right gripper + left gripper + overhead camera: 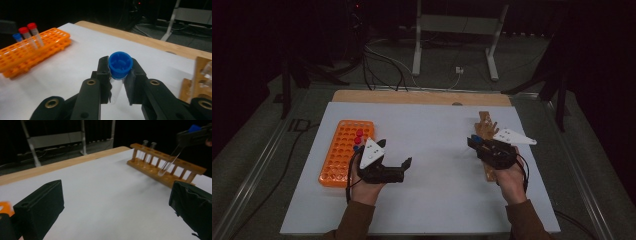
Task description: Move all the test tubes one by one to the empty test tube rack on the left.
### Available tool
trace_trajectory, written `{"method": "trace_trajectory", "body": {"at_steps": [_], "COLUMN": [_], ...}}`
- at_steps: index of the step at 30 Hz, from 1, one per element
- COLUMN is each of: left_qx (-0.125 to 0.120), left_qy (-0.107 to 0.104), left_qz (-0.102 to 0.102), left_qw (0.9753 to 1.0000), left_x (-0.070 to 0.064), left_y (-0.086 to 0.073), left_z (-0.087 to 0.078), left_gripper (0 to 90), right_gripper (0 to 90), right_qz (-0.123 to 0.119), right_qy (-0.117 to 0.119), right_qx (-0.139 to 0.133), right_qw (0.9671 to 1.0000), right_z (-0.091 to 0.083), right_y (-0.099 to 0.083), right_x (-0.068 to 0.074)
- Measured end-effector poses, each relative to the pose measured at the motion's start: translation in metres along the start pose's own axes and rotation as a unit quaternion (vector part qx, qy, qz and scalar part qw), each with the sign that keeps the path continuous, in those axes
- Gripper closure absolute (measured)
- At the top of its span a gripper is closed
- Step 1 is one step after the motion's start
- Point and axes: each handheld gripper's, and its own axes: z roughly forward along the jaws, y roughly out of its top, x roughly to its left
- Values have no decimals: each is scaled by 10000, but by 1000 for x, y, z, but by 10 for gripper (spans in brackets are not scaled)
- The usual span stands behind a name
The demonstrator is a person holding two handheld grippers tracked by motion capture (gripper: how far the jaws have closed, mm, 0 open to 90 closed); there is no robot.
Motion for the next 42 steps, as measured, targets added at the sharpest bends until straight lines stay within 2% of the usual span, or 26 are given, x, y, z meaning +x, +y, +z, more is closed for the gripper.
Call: {"method": "trace_trajectory", "body": {"at_steps": [5, 11, 22, 26, 29, 31, 35, 41, 42], "left_qx": [-12, 52, 295, 351, 419, 438, 417, 423, 417], "left_qy": [-161, -479, -876, -880, -842, -862, -1007, -1195, -1227], "left_qz": [74, 87, 448, 576, 681, 740, 701, 695, 692], "left_qw": [9998, 9988, 9947, 9938, 9932, 9926, 9916, 9895, 9891], "left_x": [-12, -28, -63, -71, -76, -76, -76, -77, -77], "left_y": [7, 9, 9, 9, 7, 6, 5, 4, 4], "left_z": [14, 36, 70, 76, 80, 82, 83, 84, 84], "left_gripper": [11, 22, 93, 101, 185, 294, 503, 733, 741], "right_gripper": [761, 761, 760, 760, 760, 760, 760, 760, 759], "right_qz": [-102, -212, -324, -361, -338, -346, -303, -275, -271], "right_qy": [149, 267, 680, 794, 872, 889, 986, 1037, 1039], "right_qx": [23, 34, 158, 235, 276, 295, 292, 314, 313], "right_qw": [9998, 9994, 9970, 9959, 9952, 9950, 9942, 9937, 9937], "right_z": [0, 3, 8, 12, 14, 15, 16, 16, 16], "right_y": [1, 2, 2, 1, -1, -1, -1, -2, -2], "right_x": [10, 19, 39, 44, 47, 48, 49, 49, 49]}}
